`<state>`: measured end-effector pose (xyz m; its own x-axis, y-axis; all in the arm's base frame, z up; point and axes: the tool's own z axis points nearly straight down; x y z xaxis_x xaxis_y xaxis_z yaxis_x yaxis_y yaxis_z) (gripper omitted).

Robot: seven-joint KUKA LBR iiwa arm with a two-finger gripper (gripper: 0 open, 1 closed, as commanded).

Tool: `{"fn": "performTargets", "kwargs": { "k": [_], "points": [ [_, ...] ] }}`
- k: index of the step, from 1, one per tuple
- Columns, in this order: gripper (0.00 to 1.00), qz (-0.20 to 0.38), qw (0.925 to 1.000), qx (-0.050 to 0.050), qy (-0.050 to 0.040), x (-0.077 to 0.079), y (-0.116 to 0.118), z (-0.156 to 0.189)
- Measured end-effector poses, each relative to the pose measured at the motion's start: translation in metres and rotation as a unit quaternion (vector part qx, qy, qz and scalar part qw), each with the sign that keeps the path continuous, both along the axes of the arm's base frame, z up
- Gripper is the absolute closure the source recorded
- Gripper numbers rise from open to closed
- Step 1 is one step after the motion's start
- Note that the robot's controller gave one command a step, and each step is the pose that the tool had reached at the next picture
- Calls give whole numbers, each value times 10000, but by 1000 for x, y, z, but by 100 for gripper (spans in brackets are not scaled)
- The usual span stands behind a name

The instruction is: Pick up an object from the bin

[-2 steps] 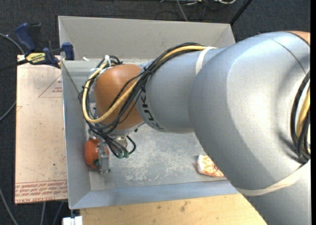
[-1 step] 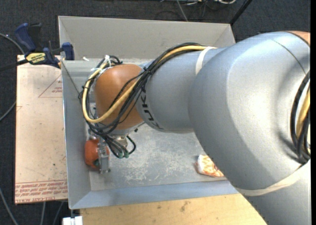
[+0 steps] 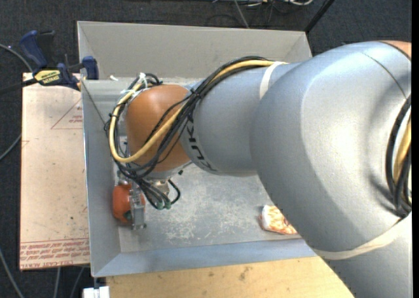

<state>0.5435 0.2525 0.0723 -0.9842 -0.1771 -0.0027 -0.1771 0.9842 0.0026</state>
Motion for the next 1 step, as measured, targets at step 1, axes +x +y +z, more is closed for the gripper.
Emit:
{"fn": "performTargets", "kwargs": {
  "k": [1],
  "points": [
    [100, -1, 10000, -17, 32, -2, -1, 7]
  ]
}}
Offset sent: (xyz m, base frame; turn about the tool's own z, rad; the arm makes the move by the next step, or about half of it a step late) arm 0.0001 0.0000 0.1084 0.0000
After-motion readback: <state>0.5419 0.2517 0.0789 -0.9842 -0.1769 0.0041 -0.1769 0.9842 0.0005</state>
